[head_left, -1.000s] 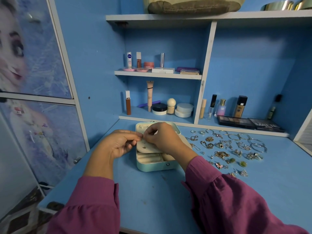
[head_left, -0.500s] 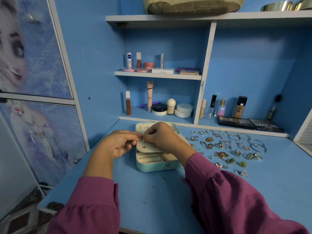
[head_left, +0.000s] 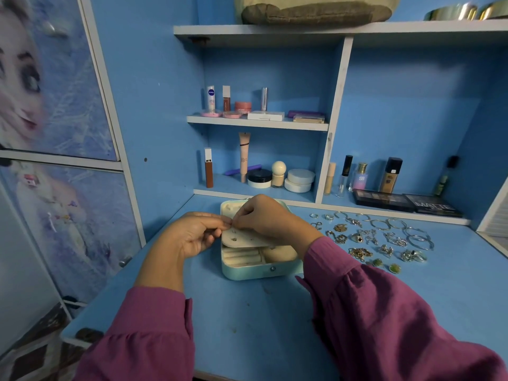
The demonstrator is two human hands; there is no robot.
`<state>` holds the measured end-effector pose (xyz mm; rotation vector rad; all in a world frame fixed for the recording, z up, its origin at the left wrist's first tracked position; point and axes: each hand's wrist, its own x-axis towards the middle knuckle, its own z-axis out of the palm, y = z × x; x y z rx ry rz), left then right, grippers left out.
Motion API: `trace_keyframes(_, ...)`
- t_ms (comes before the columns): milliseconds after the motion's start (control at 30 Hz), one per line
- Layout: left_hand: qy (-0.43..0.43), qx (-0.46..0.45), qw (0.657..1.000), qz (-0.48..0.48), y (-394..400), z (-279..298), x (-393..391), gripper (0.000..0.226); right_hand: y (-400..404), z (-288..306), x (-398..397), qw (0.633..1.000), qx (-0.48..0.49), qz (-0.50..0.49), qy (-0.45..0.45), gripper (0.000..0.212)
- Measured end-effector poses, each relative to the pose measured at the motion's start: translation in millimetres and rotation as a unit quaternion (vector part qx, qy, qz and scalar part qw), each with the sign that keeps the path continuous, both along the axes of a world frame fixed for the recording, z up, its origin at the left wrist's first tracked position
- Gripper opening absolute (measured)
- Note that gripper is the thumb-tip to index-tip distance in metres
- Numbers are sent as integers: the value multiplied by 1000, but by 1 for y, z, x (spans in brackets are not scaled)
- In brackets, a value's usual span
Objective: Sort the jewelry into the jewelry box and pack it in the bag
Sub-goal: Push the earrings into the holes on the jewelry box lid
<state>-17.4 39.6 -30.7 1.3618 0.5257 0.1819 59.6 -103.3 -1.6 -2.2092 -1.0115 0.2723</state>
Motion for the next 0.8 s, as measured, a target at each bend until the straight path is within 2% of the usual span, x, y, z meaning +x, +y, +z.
trace_keyframes(67,-1,-1,1000,-2,0,0,0,16,0,0,0,1000,-12,7,-18,21)
trace_keyframes(300,3,1,1000,-3,1,-2,0,16,8,1,5,995,-56,27,-73,15)
trace_keyframes(467,5,13,1000,0,0,0,0,14,12,11,5,975,-115,59,-179,24)
trace_keyframes(600,9,16,1000,0,0,0,0,14,12,20,4,965,-139,89,-206,16)
trace_keyframes(800,12,20,1000,-3,1,-2,0,14,18,17,2,956,-162,83,-230,12)
